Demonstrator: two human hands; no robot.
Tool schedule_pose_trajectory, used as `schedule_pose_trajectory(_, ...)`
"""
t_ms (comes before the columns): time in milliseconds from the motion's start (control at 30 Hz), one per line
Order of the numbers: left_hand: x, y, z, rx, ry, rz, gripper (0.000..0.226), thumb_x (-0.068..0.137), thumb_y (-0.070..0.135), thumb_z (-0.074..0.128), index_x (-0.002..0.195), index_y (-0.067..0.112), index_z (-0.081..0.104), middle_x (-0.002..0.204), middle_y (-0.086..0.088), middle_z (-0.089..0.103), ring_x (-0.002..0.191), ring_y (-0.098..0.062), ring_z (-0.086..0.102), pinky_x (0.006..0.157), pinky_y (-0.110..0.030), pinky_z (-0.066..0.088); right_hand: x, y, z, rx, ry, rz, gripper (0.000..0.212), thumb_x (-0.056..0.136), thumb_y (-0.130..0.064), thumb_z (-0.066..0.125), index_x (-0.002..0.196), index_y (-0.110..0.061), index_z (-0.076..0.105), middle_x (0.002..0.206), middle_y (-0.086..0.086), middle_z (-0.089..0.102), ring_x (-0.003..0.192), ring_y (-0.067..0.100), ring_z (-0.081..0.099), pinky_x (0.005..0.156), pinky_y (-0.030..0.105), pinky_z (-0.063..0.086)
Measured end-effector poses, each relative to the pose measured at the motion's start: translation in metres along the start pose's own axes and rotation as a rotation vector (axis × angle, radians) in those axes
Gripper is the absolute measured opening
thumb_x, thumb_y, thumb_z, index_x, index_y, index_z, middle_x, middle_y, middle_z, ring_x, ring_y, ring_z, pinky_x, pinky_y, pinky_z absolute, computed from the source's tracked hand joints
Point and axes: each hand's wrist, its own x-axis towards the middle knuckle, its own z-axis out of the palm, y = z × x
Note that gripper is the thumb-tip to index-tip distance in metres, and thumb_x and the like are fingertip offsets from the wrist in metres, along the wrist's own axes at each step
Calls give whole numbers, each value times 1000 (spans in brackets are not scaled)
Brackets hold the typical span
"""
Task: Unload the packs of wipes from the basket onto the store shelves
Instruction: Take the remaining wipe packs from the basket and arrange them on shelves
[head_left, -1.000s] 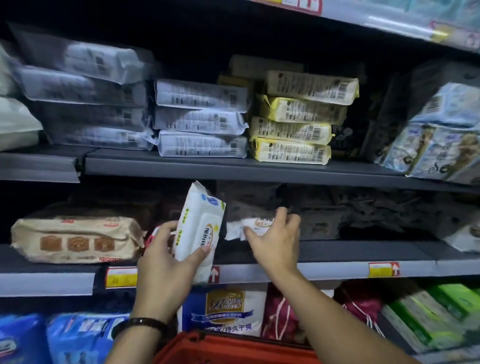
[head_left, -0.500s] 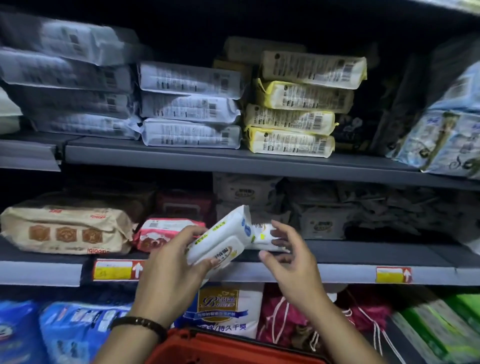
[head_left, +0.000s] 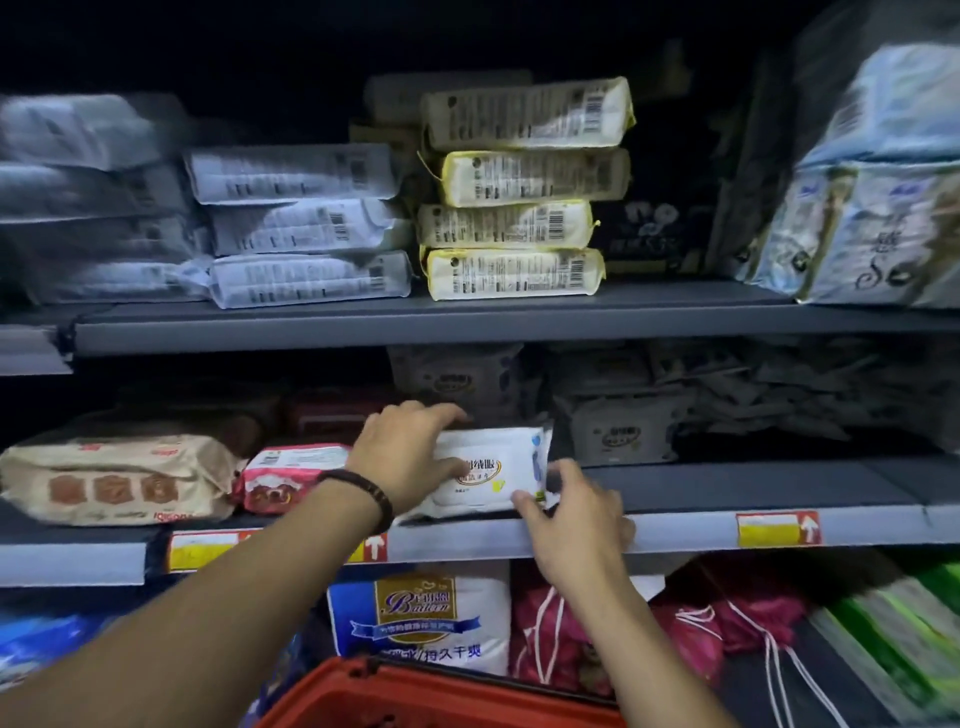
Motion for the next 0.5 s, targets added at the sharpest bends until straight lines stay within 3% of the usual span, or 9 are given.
schedule_pose_trajectory(67, -8, 4, 14, 122, 200, -24, 50, 80, 53, 82, 125, 43, 63, 110, -3, 62, 105, -32, 55, 93, -44, 45, -1, -2, 0, -74, 14, 21, 50, 96, -65, 57, 134, -34, 51, 131, 0, 65, 127, 30, 50, 100, 47, 38)
schedule_pose_trajectory(133, -21, 5, 28, 169, 304, 68, 40, 80, 46, 83, 115, 40, 66, 106, 1, 56, 96, -27, 52, 80, -42, 46, 1, -5, -1, -19, 2, 44, 60, 98, -61, 59, 148, -32, 43, 138, -1, 63, 134, 29, 45, 105, 49, 34)
schedule_pose_trajectory(233, -40, 3, 50, 133, 283, 194, 42, 82, 36, 83, 121, 38, 66, 117, -1, 57, 100, -27, 54, 72, -41, 57, 7, -5, 4, 100, -66, 48, 58, 100, -51, 61, 151, -33, 40, 134, -7, 67, 135, 26, 43, 103, 49, 29)
schedule_pose_trajectory(367, -44, -1, 53, 170, 260, 177, 53, 79, 23, 88, 124, 37, 66, 125, -8, 59, 103, -30, 58, 60, -38, 60, 7, -7, 11, 104, -78, 0, 53, 102, -46, 61, 150, -35, 44, 122, -11, 67, 138, 21, 35, 102, 47, 25)
schedule_pose_trajectory(500, -38, -13, 49, 182, 178, 73, 40, 80, 23, 88, 111, 31, 64, 127, -6, 54, 98, -27, 57, 54, -33, 57, 0, -17, 14, 123, -87, -69, 43, 104, -36, 62, 145, -38, 49, 107, -9, 44, 136, 21, 31, 96, 38, 19)
